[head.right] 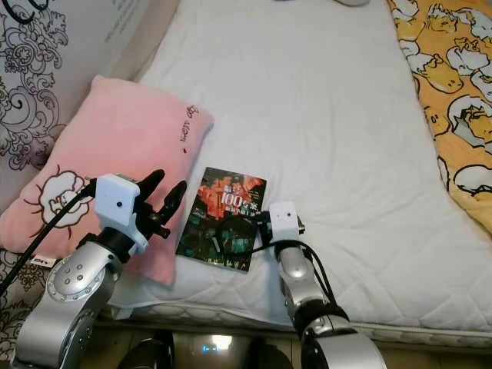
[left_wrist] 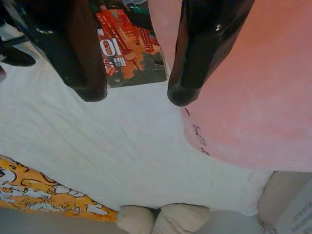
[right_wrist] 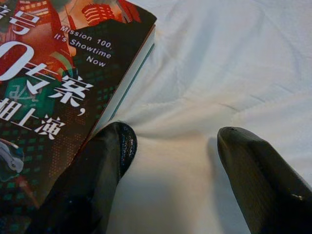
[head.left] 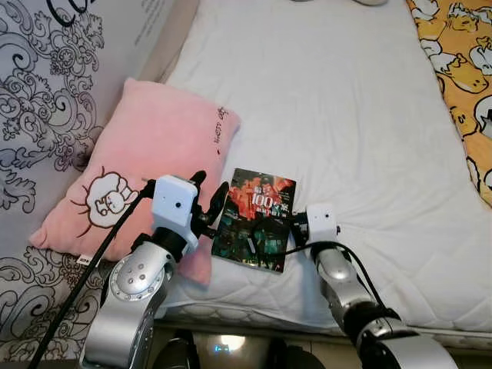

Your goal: Clean up the room

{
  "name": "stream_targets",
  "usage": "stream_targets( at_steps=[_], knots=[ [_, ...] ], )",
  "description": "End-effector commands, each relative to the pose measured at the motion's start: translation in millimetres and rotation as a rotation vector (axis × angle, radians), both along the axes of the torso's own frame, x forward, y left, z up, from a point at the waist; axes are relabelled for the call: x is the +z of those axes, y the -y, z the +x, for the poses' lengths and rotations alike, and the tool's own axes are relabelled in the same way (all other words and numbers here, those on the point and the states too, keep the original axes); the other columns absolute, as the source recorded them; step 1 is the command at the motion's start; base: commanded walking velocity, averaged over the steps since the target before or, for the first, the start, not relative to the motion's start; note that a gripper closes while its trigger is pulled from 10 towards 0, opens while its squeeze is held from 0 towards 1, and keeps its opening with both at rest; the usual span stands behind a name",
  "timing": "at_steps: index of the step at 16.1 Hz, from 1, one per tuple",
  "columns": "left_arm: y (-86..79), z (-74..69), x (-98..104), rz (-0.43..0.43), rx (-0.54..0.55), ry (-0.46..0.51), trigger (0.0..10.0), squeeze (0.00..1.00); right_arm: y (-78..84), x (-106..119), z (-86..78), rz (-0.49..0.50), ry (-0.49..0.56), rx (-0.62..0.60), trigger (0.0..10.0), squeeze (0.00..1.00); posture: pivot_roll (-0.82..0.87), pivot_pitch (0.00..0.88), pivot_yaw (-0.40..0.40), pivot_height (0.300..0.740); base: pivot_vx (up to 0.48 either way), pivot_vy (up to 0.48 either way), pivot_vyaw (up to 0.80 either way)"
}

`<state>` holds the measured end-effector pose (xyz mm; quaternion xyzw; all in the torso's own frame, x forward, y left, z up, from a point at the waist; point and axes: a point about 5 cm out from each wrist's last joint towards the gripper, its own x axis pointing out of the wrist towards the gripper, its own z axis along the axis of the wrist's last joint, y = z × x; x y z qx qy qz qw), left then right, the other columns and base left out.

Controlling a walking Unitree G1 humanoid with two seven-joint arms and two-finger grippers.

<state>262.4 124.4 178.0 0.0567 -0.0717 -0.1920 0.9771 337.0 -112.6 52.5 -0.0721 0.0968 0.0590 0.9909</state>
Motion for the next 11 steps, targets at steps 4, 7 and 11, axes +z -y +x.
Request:
stream_targets(
  at_steps=[4, 7, 11],
  knots=[
    [2.6, -4.4, -4, 0.002, 0.004, -0.009, 10.0, 0.00, -35.4, 4, -0.1, -0.007, -0.022, 0.196, 10.0, 0.00, 0.34, 0.303, -0.074, 0.740, 0.000, 0.000, 0.00],
    [2.5, -4.9, -4, 0.005, 0.009, -0.008, 10.0, 0.00, -52.1, 0, -5.5, 0.023, -0.059, 0.267, 10.0, 0.00, 0.34, 0.303, -0.079, 0.740, 0.000, 0.000, 0.00],
    [2.0, -3.6, -5, 0.007, 0.014, -0.005, 10.0, 0.00, -50.1, -1, -5.7, -0.027, -0.061, 0.270, 10.0, 0.00, 0.34, 0.295, -0.084, 0.740, 0.000, 0.000, 0.00]
  ],
)
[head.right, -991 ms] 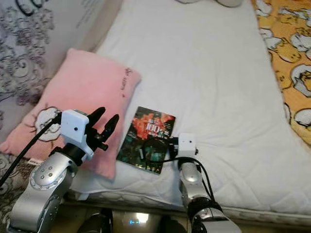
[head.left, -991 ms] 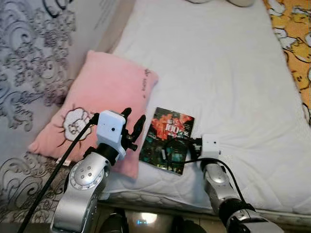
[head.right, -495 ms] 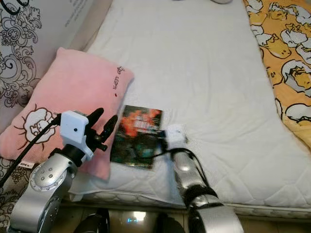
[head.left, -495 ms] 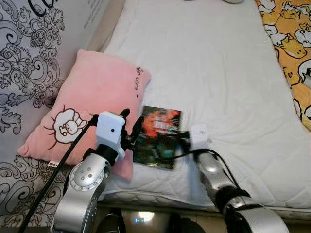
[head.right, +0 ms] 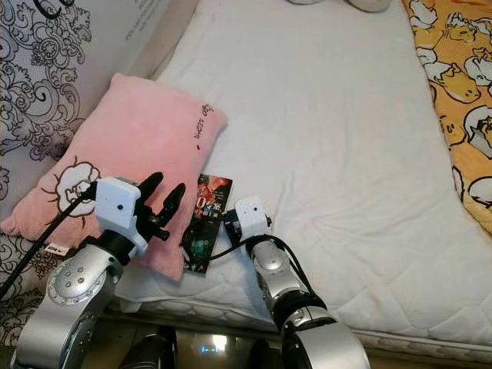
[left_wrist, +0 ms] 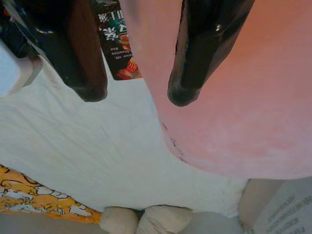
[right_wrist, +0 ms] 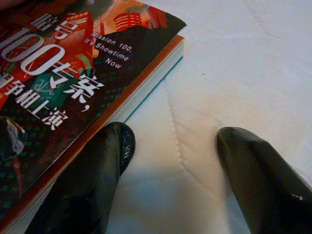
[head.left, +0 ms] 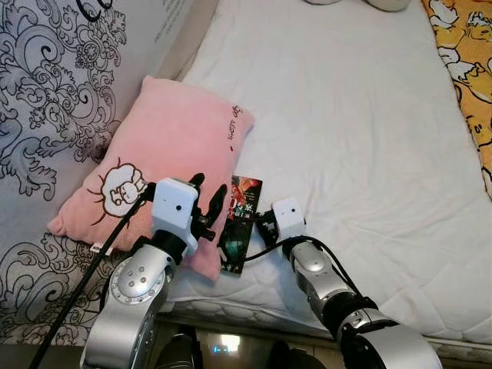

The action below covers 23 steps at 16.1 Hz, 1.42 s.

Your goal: Clean up the room

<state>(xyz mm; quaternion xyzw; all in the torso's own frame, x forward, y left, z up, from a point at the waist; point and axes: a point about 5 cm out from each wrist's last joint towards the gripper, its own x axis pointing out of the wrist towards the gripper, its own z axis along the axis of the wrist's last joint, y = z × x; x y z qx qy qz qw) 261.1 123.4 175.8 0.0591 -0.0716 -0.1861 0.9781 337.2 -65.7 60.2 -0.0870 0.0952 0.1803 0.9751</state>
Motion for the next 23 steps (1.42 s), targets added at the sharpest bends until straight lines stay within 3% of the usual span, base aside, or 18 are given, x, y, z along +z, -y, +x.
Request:
stream_targets(
  at_steps=[1, 3, 4, 6, 7, 8, 9, 11, 12, 13, 14, 16, 20, 22, 23],
  knots=[
    [1.9, -1.0, -3, 0.002, -0.001, -0.003, 10.0, 0.00, 6.4, -8, -3.9, -0.047, -0.021, -0.007, 10.0, 0.00, 0.33, 0.279, -0.086, 0.740, 0.000, 0.000, 0.00],
    [2.5, -0.6, -2, 0.001, -0.002, -0.001, 10.0, 0.00, 11.0, -8, -3.0, -0.051, -0.012, -0.026, 10.0, 0.00, 0.33, 0.279, -0.086, 0.740, 0.000, 0.000, 0.00],
    [5.7, 1.8, -1, -0.008, -0.009, 0.009, 10.0, 0.00, 23.8, -3, -1.5, -0.017, 0.048, -0.076, 10.0, 0.00, 0.32, 0.257, -0.089, 0.740, 0.000, 0.000, 0.00],
    [8.6, 3.6, 0, -0.015, -0.018, 0.015, 10.0, 0.00, 29.9, 6, -0.9, 0.045, 0.138, -0.104, 10.0, 0.00, 0.32, 0.245, -0.092, 0.740, 0.000, 0.000, 0.00],
    [11.1, 4.5, 0, 0.000, -0.031, 0.019, 10.0, 0.00, 37.2, 19, -2.8, 0.077, 0.261, -0.137, 10.0, 0.00, 0.31, 0.232, -0.098, 0.740, 0.000, 0.000, 0.00],
    [11.1, 4.6, -5, 0.010, -0.029, 0.002, 10.0, 0.00, 51.2, 23, -9.7, 0.072, 0.321, -0.191, 10.0, 0.00, 0.30, 0.220, -0.099, 0.740, 0.000, 0.000, 0.00],
    [10.0, 4.7, -10, 0.004, -0.024, -0.023, 10.0, 0.00, 66.8, 25, -20.1, 0.057, 0.365, -0.246, 10.0, 0.00, 0.29, 0.205, -0.101, 0.740, 0.000, 0.000, 0.00],
    [7.5, 4.9, -33, -0.011, -0.023, -0.110, 10.0, 0.00, 111.6, 14, -65.2, -0.028, 0.369, -0.386, 10.0, 0.00, 0.24, 0.181, -0.095, 0.740, 0.000, 0.000, 0.00],
    [13.5, 10.5, -50, 0.003, -0.044, -0.161, 10.0, 0.00, 130.2, -1, -91.1, -0.062, 0.311, -0.447, 10.0, 0.00, 0.20, 0.174, -0.089, 0.740, 0.000, 0.000, 0.00],
    [17.8, 15.8, -62, 0.022, -0.055, -0.189, 10.0, 0.00, 137.9, -8, -104.2, -0.074, 0.282, -0.473, 10.0, 0.00, 0.19, 0.177, -0.086, 0.740, 0.000, 0.000, 0.00],
    [27.5, 34.8, -81, 0.082, -0.054, -0.214, 10.0, 0.00, 145.5, -19, -129.2, -0.100, 0.223, -0.494, 10.0, 0.00, 0.14, 0.186, -0.086, 0.740, 0.000, 0.000, 0.00],
    [47.7, 62.6, -84, 0.107, -0.048, -0.223, 10.0, 0.00, 145.1, -24, -153.5, -0.117, 0.149, -0.497, 10.0, 0.00, 0.08, 0.200, -0.084, 0.740, 0.000, 0.000, 0.00],
    [72.0, 89.6, -66, 0.164, -0.031, -0.156, 10.0, 0.00, 134.1, -14, -165.6, -0.127, 0.145, -0.450, 10.0, 0.00, 0.00, 0.220, -0.065, 0.740, 0.000, 0.000, 0.00],
    [77.0, 98.8, -48, 0.265, 0.012, 0.010, 10.0, 0.00, 129.0, -10, -171.4, -0.139, 0.136, -0.429, 10.0, 0.00, 0.00, 0.219, -0.058, 0.740, 0.000, 0.000, 0.00],
    [84.0, 93.4, -42, 0.264, -0.030, 0.087, 10.0, 0.00, 128.8, -11, -174.3, -0.138, 0.120, -0.431, 10.0, 0.00, 0.00, 0.220, -0.051, 0.740, 0.000, 0.000, 0.00]
  ],
)
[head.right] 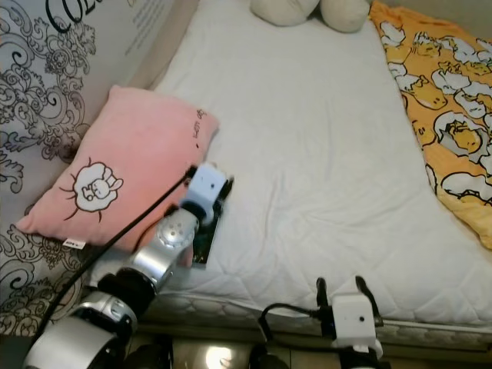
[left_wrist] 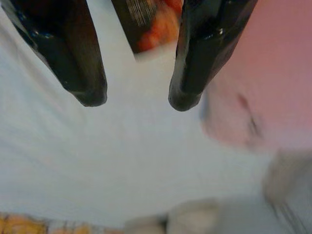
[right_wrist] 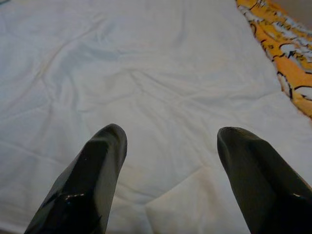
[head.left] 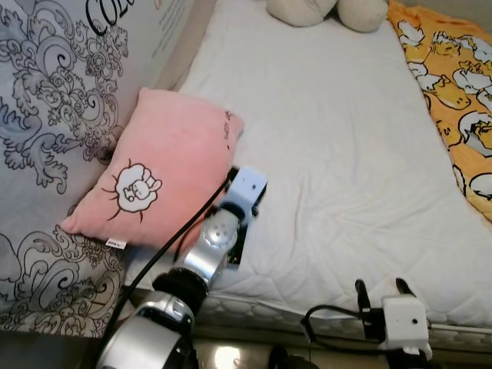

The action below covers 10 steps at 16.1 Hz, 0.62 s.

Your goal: Clean up the room

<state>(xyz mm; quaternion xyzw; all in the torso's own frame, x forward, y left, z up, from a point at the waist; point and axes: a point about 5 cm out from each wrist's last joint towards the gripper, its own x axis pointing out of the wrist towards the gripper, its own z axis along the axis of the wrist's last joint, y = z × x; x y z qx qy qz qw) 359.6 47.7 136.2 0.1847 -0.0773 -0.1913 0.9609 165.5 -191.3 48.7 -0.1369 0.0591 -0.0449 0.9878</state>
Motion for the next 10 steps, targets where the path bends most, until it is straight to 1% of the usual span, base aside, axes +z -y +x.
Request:
stream_targets(
  at_steps=[1, 2, 3, 4, 5, 6, 7, 8, 9, 10],
  knots=[
    [14.2, -11.2, -3, -0.005, -0.082, 0.028, 10.0, 0.00, 2.6, 0, -4.5, -0.006, -0.022, -0.002, 10.0, 0.00, 0.01, 0.224, -0.049, 0.740, 0.000, 0.000, 0.00],
    [20.0, -17.8, -15, -0.035, -0.119, -0.051, 10.0, 0.00, 1.8, -1, -5.0, -0.005, -0.029, 0.000, 10.0, 0.00, 0.02, 0.226, -0.049, 0.740, 0.000, 0.000, 0.00],
    [22.9, -26.9, -41, -0.024, -0.133, -0.197, 10.0, 0.00, 0.7, -1, -4.4, -0.001, -0.035, 0.005, 10.0, 0.00, 0.02, 0.230, -0.050, 0.740, 0.000, 0.000, 0.00],
    [19.2, -32.9, -62, -0.029, -0.100, -0.307, 10.0, 0.00, -1.7, -2, -3.6, 0.002, -0.042, 0.014, 10.0, 0.00, 0.03, 0.232, -0.053, 0.740, 0.000, 0.000, 0.00],
    [16.7, -35.4, -71, -0.025, -0.077, -0.348, 10.0, 0.00, -3.1, -1, -3.3, 0.003, -0.044, 0.020, 10.0, 0.00, 0.03, 0.235, -0.056, 0.740, 0.000, 0.000, 0.00],
    [14.8, -37.3, -75, -0.079, -0.045, -0.373, 10.0, 0.00, -3.3, 0, -1.7, 0.000, -0.042, 0.026, 10.0, 0.00, 0.03, 0.238, -0.060, 0.740, 0.000, 0.000, 0.00],
    [13.5, -37.5, -77, -0.155, -0.027, -0.403, 10.0, 0.00, -2.3, 1, -0.4, -0.002, -0.043, 0.028, 10.0, 0.00, 0.03, 0.238, -0.060, 0.740, 0.000, 0.000, 0.00],
    [7.4, -37.8, -81, -0.134, 0.001, -0.410, 10.0, 0.00, -1.8, 1, -0.5, -0.003, -0.044, 0.027, 10.0, 0.00, 0.03, 0.239, -0.063, 0.740, 0.000, 0.000, 0.00],
    [-7.7, -34.1, -83, -0.076, 0.077, -0.381, 10.0, 0.00, -0.5, 1, 0.2, -0.007, -0.044, 0.025, 10.0, 0.00, 0.02, 0.239, -0.066, 0.740, 0.000, 0.000, 0.00],
    [-16.4, -30.6, -81, -0.066, 0.124, -0.352, 10.0, 0.00, 0.3, 2, 0.5, -0.009, -0.043, 0.024, 10.0, 0.00, 0.02, 0.239, -0.067, 0.740, 0.000, 0.000, 0.00]
  ],
)
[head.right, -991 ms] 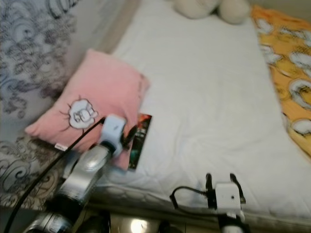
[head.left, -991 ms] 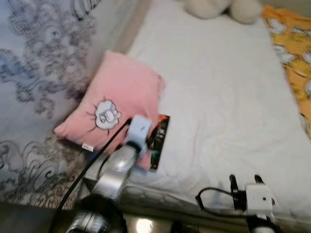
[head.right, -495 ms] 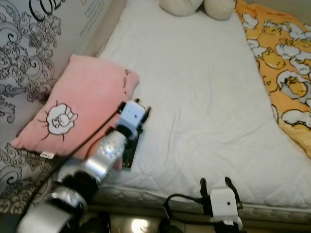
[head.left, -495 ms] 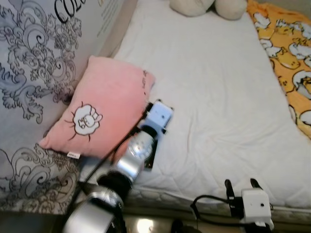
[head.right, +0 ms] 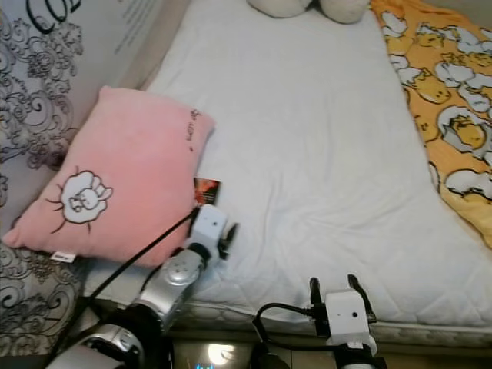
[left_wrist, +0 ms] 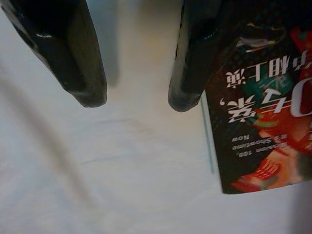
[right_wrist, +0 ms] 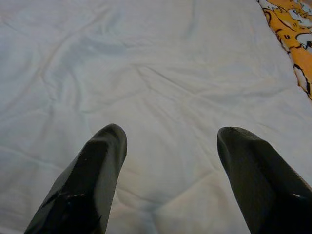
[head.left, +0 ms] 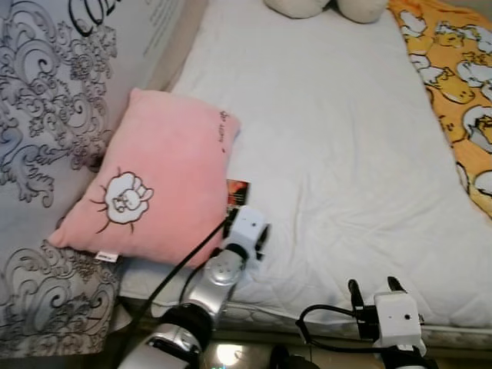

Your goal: Clean up the room

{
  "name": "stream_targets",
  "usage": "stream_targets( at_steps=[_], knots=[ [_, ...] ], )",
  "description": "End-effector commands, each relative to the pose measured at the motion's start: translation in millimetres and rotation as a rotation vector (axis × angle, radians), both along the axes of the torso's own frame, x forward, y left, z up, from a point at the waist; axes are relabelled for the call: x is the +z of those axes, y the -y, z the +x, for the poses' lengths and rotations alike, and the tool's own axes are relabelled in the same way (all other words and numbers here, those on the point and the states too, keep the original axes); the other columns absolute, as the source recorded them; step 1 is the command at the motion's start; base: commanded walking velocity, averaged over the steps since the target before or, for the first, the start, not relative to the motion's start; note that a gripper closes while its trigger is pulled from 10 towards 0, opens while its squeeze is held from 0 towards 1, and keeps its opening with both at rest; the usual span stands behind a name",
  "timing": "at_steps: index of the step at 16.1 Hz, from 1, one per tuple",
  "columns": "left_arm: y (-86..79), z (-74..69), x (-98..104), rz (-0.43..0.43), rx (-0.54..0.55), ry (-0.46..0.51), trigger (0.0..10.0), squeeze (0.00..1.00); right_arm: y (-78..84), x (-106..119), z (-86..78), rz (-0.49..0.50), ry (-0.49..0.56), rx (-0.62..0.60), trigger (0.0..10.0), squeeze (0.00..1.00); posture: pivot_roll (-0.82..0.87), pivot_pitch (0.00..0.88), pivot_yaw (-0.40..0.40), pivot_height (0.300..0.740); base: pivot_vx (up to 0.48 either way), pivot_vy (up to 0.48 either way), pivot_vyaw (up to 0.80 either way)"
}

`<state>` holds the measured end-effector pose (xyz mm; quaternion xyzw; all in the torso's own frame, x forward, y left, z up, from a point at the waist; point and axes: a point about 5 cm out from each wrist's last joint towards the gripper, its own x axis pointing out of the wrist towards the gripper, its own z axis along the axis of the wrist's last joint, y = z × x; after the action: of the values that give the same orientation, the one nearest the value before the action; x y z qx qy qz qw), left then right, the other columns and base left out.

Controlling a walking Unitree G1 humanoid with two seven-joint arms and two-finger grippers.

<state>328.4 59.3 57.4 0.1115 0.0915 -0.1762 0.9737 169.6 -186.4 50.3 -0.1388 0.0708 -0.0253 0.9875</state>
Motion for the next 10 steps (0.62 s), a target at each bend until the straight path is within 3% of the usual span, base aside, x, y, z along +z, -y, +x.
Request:
stream_targets(
  at_steps=[1, 3, 6, 8, 10],
  knots=[
    [-8.1, 5.7, 7, -0.011, 0.056, 0.044, 10.0, 0.00, 5.2, 2, -3.8, -0.011, -0.013, -0.011, 10.0, 0.00, 0.01, 0.241, -0.067, 0.740, 0.000, 0.000, 0.00],
    [-1.7, 7.6, 28, -0.193, -0.003, 0.109, 10.0, 0.00, 6.5, 3, -7.6, -0.023, -0.014, -0.003, 10.0, 0.00, 0.01, 0.241, -0.066, 0.740, 0.000, 0.000, 0.00],
    [29.8, -21.0, 45, -0.358, -0.234, 0.107, 10.0, 0.00, 9.7, -1, -14.4, -0.034, -0.035, -0.004, 10.0, 0.00, 0.02, 0.237, -0.062, 0.740, 0.000, 0.000, 0.00],
    [31.1, -24.9, 49, -0.325, -0.232, 0.146, 10.0, 0.00, 9.9, -1, -13.7, -0.039, -0.036, 0.002, 10.0, 0.00, 0.02, 0.228, -0.062, 0.740, 0.000, 0.000, 0.00],
    [21.9, -16.7, 26, -0.159, -0.187, 0.107, 10.0, 0.00, 8.6, -1, -9.3, -0.041, -0.034, 0.016, 10.0, 0.00, 0.02, 0.220, -0.073, 0.740, 0.000, 0.000, 0.00]
  ],
)
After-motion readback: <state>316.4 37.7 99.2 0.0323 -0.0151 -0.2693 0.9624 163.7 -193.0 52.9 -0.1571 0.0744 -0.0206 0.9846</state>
